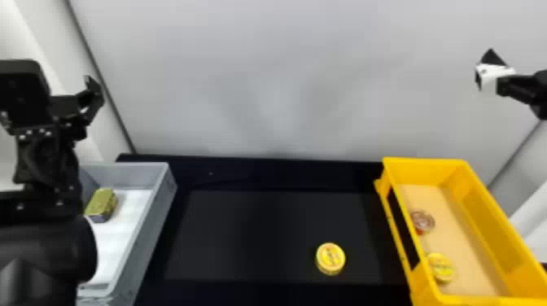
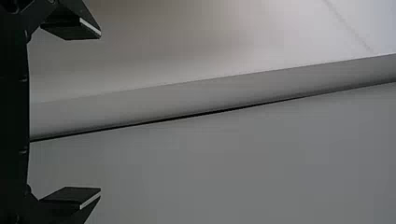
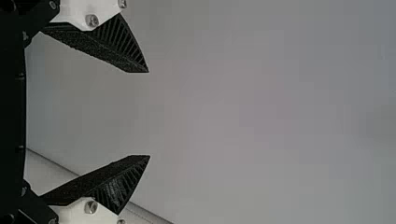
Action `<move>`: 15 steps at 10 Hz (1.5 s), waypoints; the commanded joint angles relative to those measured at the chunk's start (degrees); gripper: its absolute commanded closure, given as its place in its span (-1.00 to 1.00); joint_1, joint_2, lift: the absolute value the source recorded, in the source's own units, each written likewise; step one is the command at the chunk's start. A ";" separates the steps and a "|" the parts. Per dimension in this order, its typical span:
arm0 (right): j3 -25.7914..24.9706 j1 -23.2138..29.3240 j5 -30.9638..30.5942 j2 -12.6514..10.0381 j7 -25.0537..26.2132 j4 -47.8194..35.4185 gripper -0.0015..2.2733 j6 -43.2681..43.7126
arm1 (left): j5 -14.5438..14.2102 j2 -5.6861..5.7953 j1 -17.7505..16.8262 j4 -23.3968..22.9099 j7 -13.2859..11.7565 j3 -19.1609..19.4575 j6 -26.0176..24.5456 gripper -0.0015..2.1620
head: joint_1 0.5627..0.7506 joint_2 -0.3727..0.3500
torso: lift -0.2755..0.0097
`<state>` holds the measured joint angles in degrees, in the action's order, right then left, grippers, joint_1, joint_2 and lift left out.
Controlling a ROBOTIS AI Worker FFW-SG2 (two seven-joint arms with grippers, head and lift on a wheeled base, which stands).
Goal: Pick up the round yellow can and place it in the yellow rectangular box
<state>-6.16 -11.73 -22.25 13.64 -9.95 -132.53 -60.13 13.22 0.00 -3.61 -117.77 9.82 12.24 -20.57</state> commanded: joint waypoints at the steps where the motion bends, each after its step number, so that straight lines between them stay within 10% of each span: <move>1: 0.09 0.04 -0.70 -0.02 -0.69 -0.10 -0.86 0.07 | -0.03 -0.15 0.01 0.00 -0.24 -0.02 -0.09 -0.91 | 0.39 0.07 | 0.50; 15: 7.56 7.07 5.81 -1.42 -10.18 4.03 -0.87 12.82 | -0.03 -0.15 -0.17 0.00 -0.68 -0.11 -0.88 -0.91 | 0.39 0.07 | 0.50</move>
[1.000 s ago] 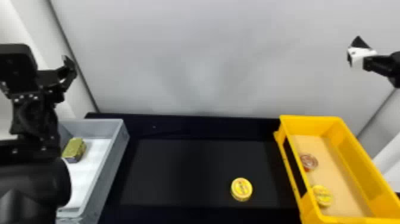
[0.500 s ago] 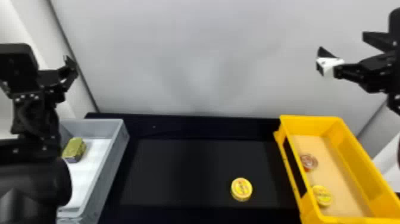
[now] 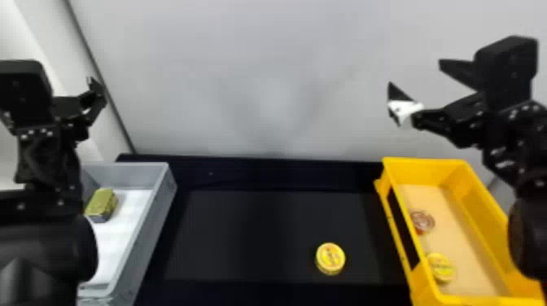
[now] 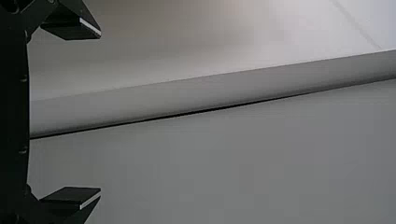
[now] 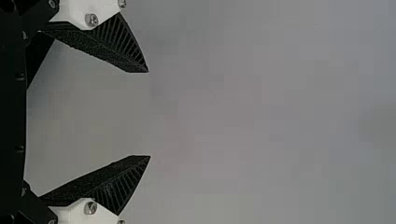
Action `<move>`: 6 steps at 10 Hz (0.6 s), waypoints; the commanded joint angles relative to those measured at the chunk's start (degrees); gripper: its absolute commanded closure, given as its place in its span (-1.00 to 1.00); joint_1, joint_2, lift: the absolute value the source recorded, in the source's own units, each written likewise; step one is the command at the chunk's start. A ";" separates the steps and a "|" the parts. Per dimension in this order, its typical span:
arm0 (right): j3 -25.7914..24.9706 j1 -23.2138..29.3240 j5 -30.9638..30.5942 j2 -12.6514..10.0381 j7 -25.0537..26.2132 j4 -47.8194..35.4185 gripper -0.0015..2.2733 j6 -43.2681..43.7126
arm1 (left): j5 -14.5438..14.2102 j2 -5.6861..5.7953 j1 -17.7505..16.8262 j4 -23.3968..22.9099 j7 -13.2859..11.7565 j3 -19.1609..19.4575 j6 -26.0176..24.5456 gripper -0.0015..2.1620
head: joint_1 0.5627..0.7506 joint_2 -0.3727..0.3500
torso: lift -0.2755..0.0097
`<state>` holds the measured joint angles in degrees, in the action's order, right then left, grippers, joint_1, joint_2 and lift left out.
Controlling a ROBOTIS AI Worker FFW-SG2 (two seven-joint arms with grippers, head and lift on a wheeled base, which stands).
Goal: Pick up the round yellow can and place it in the yellow rectangular box
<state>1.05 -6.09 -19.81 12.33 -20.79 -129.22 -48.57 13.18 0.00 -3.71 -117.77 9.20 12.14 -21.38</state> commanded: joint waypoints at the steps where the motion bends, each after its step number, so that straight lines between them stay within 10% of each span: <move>1: 0.71 2.40 5.21 -0.47 1.01 1.17 -0.87 1.09 | 0.00 -0.15 -0.07 0.09 -0.06 0.00 -0.16 -0.91 | 0.39 0.07 | 0.50; 6: 4.31 4.33 14.71 -0.29 1.80 4.24 -0.85 -2.69 | 0.00 -0.15 -0.07 0.35 -0.06 0.17 -0.25 -0.91 | 0.39 0.07 | 0.50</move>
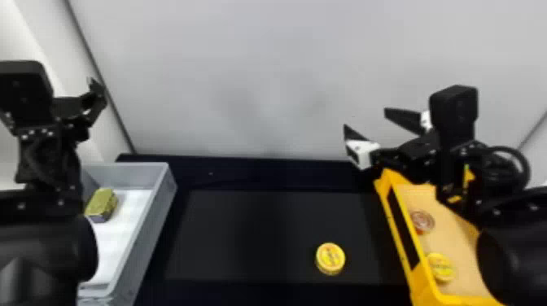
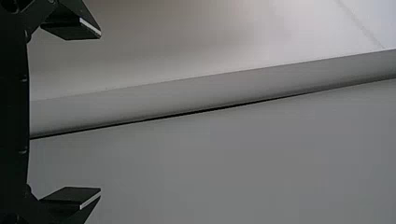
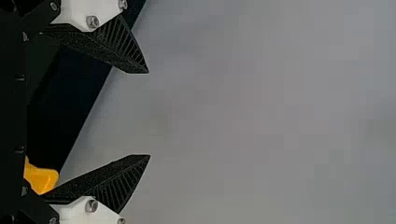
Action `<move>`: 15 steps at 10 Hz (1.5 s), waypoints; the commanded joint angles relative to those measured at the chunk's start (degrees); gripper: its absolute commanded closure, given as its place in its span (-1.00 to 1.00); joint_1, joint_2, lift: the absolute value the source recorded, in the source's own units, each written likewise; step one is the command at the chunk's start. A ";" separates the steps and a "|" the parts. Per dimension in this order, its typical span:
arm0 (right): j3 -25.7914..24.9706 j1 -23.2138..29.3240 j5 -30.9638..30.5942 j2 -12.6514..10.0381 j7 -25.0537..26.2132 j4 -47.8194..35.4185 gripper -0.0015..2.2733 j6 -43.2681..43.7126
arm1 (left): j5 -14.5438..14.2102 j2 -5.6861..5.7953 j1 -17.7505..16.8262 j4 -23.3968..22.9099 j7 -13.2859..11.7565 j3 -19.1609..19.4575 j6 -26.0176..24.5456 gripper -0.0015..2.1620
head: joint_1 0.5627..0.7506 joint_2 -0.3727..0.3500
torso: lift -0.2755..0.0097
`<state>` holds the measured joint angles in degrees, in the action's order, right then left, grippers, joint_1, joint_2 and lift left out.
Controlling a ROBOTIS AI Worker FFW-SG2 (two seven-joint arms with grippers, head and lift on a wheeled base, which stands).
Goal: Pick up the round yellow can and place it in the yellow rectangular box
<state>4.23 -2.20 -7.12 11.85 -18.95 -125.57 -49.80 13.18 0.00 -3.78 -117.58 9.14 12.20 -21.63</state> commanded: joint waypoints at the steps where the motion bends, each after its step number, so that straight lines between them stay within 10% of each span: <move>1: 2.10 0.62 3.25 0.90 -0.04 0.94 -0.84 -3.05 | 0.00 -0.15 0.00 0.16 0.01 0.19 0.00 -0.91 | 0.39 0.07 | 0.50; 15: 4.56 8.09 -3.88 2.31 -13.05 1.91 -0.86 -15.27 | -0.18 -0.15 0.18 0.78 0.01 0.63 0.26 -0.91 | 0.39 0.07 | 0.50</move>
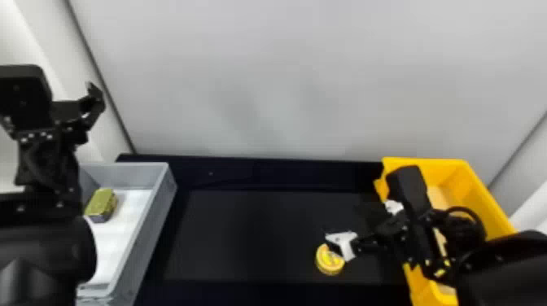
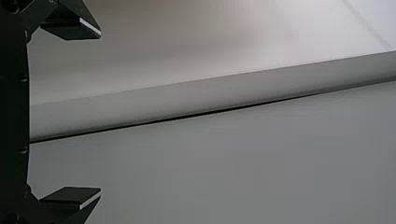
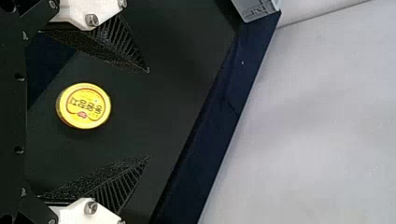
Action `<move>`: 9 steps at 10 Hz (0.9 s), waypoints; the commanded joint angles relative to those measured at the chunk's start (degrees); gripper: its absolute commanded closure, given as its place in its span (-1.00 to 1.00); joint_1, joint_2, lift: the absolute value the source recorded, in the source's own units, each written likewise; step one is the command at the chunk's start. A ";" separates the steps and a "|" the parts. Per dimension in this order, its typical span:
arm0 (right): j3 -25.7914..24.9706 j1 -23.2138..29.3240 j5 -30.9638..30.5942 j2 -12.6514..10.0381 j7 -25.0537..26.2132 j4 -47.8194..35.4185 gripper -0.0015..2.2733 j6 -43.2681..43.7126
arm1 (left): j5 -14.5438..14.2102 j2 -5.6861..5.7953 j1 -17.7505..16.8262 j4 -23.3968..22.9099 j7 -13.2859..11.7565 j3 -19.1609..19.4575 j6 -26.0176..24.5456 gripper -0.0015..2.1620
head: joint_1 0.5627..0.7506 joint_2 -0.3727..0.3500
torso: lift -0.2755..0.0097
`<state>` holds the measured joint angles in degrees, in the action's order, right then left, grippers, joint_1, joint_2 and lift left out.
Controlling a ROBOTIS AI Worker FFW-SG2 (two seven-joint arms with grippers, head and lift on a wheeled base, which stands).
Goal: Pick up the round yellow can and place it in the yellow rectangular box
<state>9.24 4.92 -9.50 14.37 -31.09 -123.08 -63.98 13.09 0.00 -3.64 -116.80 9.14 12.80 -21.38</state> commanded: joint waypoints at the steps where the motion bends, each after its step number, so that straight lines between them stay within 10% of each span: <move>1: -0.53 1.85 -2.20 -0.13 -1.36 -1.20 -0.86 -2.14 | -0.09 -0.15 0.04 0.00 0.01 0.04 0.01 -0.91 | 0.39 0.07 | 0.50; 4: 0.61 3.69 -12.84 -0.48 -3.73 -1.64 -0.86 -3.64 | 0.00 -0.15 -0.05 0.00 0.01 -0.14 0.01 -0.91 | 0.39 0.07 | 0.50; 9: -0.36 4.75 -12.31 -2.68 -4.79 9.09 -0.85 5.86 | 0.00 -0.15 0.04 0.00 0.01 -0.23 0.18 -0.91 | 0.39 0.07 | 0.50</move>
<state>8.69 9.99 -22.80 12.51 -35.70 -116.54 -60.56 13.10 0.00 -3.63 -116.81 9.14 12.62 -21.25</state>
